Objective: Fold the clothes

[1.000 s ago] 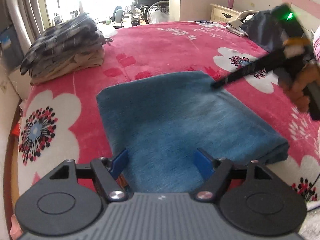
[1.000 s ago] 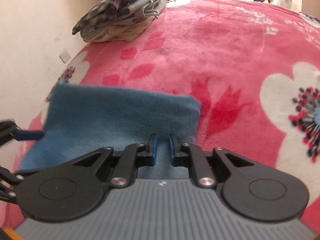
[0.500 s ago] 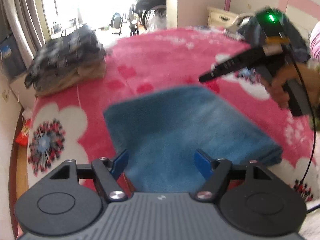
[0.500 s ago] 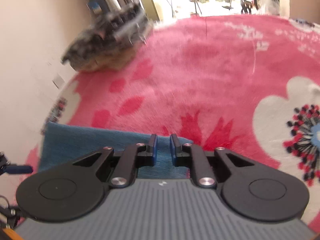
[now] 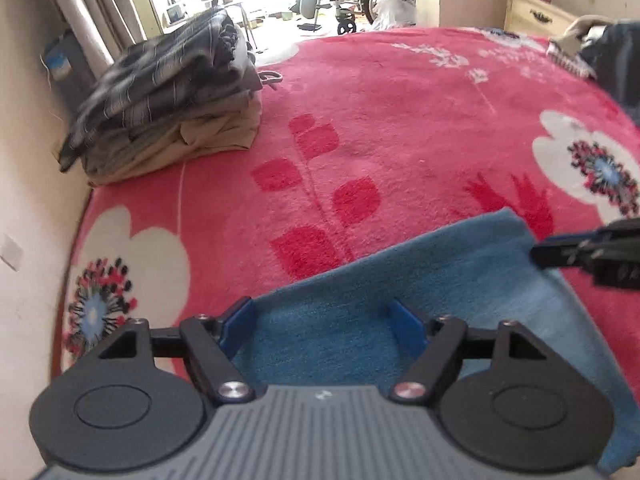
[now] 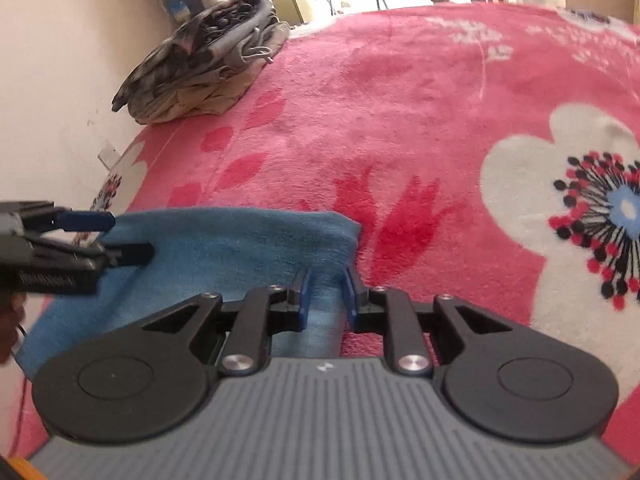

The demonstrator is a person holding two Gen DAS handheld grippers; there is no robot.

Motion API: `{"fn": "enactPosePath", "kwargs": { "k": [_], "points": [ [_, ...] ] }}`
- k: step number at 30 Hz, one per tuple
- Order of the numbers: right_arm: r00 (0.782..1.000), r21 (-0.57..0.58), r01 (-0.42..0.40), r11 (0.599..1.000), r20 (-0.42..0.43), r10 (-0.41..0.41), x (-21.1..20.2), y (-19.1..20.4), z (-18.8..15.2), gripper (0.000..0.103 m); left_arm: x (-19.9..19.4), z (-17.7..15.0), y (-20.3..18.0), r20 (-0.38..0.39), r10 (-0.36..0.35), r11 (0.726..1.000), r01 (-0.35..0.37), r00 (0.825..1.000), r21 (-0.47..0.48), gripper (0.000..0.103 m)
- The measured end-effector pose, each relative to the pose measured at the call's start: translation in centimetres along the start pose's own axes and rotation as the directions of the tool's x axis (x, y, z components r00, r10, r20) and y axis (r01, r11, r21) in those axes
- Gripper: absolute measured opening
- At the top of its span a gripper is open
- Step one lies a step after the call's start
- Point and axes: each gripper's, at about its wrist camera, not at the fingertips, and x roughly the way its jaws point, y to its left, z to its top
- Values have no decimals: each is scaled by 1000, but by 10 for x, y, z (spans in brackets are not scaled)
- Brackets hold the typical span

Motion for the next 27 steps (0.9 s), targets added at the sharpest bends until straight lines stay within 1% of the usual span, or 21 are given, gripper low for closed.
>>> {"fn": "enactPosePath", "kwargs": {
  "k": [3,5,7,10,12,14,18,20,21,23,24,25,27],
  "points": [
    [999,7,-50,999,12,50,-24,4,0,18,-1,0,0,-16,10,1000,-10,1000,-26,76],
    [997,-32,-82,996,8,83,-40,13,-5,18,-1,0,0,-20,13,999,-14,1000,-43,76],
    [998,-82,-61,995,-34,58,-40,22,-17,18,0,-1,-1,-20,20,999,-21,1000,-48,76],
    [995,-112,-23,993,-97,12,-19,21,-35,17,-1,-1,-6,-21,35,999,-36,999,-34,76],
    [994,-89,-9,996,-112,-1,-22,23,-28,17,-1,-1,-6,-24,43,998,-44,999,-37,77],
    [993,-104,-24,994,-115,12,-33,31,-30,17,-1,0,-4,-31,37,998,-39,999,-51,77],
    [991,-153,-73,986,-125,54,-53,47,-41,16,-1,0,-5,-35,38,998,-40,999,-50,77],
    [986,-203,-53,978,-163,20,-40,45,-59,14,-1,0,-6,-36,41,998,-42,999,-45,77],
    [987,-215,-51,975,-159,17,-36,43,-65,14,-1,0,-7,-34,47,998,-49,998,-39,77],
    [986,-211,-45,976,-166,10,-41,48,-54,15,-2,-1,-9,-29,59,998,-60,998,-33,77],
    [989,-219,-49,974,-147,17,-48,52,-49,17,-2,-1,-8,-32,58,997,-59,998,-40,77],
    [992,-233,-66,970,-122,38,-56,56,-45,17,-2,-1,-8,-34,56,997,-58,998,-46,77],
    [990,-250,-118,961,-102,95,-68,61,-44,17,-2,-1,-7,-36,56,997,-58,998,-49,77]
  ]
}}
